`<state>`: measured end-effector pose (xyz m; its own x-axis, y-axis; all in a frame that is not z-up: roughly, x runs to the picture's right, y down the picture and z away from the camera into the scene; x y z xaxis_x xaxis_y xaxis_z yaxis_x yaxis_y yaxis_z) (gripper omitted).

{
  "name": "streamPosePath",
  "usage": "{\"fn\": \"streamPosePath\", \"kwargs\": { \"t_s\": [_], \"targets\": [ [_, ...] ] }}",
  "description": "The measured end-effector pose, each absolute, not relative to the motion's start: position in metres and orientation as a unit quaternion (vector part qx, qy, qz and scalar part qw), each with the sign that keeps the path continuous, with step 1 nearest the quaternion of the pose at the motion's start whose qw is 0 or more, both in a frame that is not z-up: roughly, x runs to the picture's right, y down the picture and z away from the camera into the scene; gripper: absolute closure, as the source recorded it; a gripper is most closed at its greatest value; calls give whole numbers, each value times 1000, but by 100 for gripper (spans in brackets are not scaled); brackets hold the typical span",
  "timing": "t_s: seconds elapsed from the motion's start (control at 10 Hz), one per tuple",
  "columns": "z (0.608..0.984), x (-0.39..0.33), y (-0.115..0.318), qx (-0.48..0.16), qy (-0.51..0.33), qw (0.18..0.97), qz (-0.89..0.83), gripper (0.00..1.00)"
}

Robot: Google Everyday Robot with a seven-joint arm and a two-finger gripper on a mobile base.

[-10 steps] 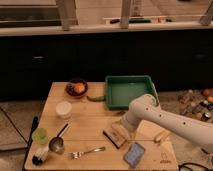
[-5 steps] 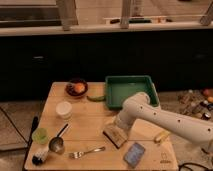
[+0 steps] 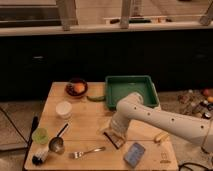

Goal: Place eraser in paper cup

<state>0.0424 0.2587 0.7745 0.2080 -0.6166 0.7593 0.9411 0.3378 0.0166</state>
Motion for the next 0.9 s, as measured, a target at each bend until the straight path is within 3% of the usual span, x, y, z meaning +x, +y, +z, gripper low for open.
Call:
{"fn": "streamPosePath", "kwargs": {
  "t_s": [0.7, 0.8, 0.9],
  "targets": [
    [798, 42, 272, -250, -366, 724, -528, 20],
    [800, 44, 272, -251, -366, 725, -527, 22],
    [801, 45, 272, -252, -367, 727, -523, 30]
  ]
}}
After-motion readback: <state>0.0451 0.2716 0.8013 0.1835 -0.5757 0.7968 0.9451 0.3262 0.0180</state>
